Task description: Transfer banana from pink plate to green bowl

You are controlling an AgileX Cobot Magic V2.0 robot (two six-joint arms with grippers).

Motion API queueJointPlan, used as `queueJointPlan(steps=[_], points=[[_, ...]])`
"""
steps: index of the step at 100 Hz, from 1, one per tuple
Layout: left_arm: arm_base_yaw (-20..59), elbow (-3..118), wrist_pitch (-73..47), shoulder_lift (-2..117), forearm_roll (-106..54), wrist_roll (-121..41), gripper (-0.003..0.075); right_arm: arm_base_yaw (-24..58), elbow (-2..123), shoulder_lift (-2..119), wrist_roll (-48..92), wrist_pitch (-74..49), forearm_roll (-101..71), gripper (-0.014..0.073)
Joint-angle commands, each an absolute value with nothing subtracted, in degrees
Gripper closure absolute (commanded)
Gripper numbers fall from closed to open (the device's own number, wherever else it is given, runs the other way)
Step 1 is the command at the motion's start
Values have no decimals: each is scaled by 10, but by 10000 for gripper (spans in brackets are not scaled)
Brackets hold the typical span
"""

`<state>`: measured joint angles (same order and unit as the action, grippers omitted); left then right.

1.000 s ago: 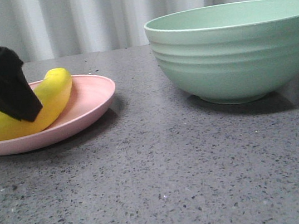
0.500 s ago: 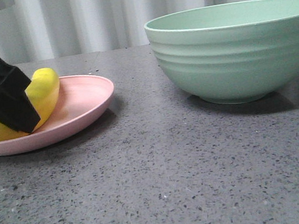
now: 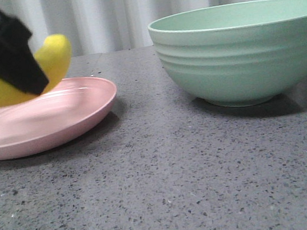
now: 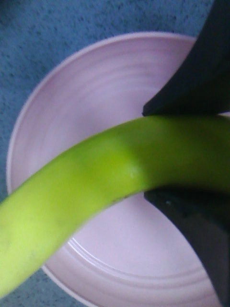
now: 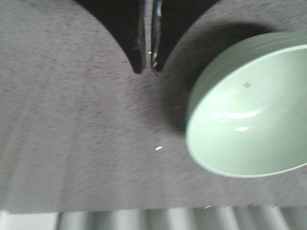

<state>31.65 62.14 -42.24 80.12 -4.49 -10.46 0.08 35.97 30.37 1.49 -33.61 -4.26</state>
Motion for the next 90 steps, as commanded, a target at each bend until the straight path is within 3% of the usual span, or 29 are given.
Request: queueJointPlan(steps=[1,8,25,32,52,90], points=[[336,662,-418,769,-65,-114,741,36,421,351,22,-326,-70,618],[358,673,-417,755,-65,-114,741,72,456,387,22,-326,-94,538],[422,694,-417,739,-65,-114,741,153,540,487,22,-326,-126,242],[449,697,-417,739,-65,-114,741,178,574,531,22,-326,-154,176],[508,697,-388,740,-65,-114,741,223,657,652,22,-325,-227,167],[517,697,-379,742,-65,-114,741,257,746,781,22,-323,-260,167]])
